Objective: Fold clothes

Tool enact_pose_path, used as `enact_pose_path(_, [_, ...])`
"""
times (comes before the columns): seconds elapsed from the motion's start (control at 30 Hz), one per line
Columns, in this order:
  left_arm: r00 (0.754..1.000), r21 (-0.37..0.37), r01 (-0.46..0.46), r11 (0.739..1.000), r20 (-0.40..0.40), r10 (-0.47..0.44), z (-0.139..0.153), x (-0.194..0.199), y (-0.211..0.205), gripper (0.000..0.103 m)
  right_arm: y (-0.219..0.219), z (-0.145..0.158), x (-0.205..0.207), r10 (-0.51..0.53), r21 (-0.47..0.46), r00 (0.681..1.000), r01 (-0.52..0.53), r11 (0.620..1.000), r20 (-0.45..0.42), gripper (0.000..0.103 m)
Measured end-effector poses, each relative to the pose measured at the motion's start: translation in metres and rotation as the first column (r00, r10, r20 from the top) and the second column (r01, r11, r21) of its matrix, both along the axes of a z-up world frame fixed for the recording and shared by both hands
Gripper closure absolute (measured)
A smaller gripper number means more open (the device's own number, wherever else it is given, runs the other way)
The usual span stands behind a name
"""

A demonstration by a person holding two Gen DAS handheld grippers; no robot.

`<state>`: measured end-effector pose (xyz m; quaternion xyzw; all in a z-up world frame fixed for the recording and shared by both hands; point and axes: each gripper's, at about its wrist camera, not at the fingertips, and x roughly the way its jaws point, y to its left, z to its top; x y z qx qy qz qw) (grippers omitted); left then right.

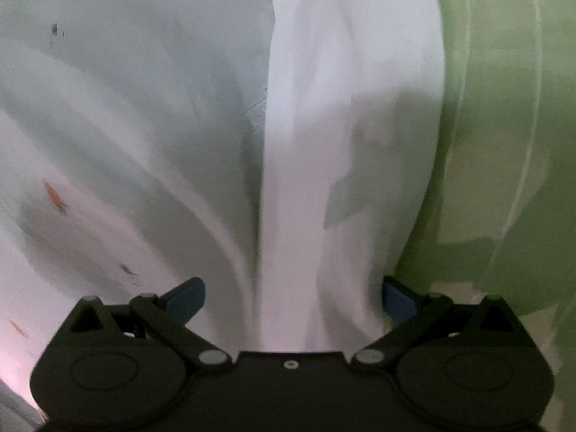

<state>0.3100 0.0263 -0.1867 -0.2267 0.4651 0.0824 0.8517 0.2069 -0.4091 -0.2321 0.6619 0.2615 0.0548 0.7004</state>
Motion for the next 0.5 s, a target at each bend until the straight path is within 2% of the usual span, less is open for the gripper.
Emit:
enact_pose_path(0.13, [1.0, -0.01, -0.005, 1.0, -0.018, 0.004, -0.008, 0.011, 0.003, 0.046, 0.009, -0.003, -0.01, -0.017, 0.189, 0.99, -0.011, 0.982, 0.143, 0.0])
enact_pose_path(0.23, [0.999, -0.002, -0.002, 1.0, -0.034, 0.002, -0.014, 0.016, 0.002, 0.044, 0.012, 0.004, -0.016, 0.006, 0.265, 0.966, -0.077, 0.961, 0.258, 0.0])
enact_pose_path(0.33, [0.999, 0.002, -0.005, 1.0, -0.032, 0.005, -0.017, 0.016, 0.0, 0.04, 0.027, 0.003, -0.015, 0.096, 0.219, 0.973, -0.142, 0.965, 0.207, 0.0])
enact_pose_path(0.43, [1.0, 0.007, 0.004, 1.0, -0.027, -0.004, -0.016, 0.016, -0.002, 0.038, 0.044, -0.011, -0.011, 0.176, 0.183, 0.982, -0.184, 0.966, 0.061, 0.0])
enact_pose_path(0.5, [1.0, 0.005, 0.006, 1.0, -0.023, -0.006, -0.016, 0.015, -0.001, 0.038, 0.052, -0.01, -0.013, 0.213, 0.182, 0.976, -0.218, 0.959, 0.047, 0.0])
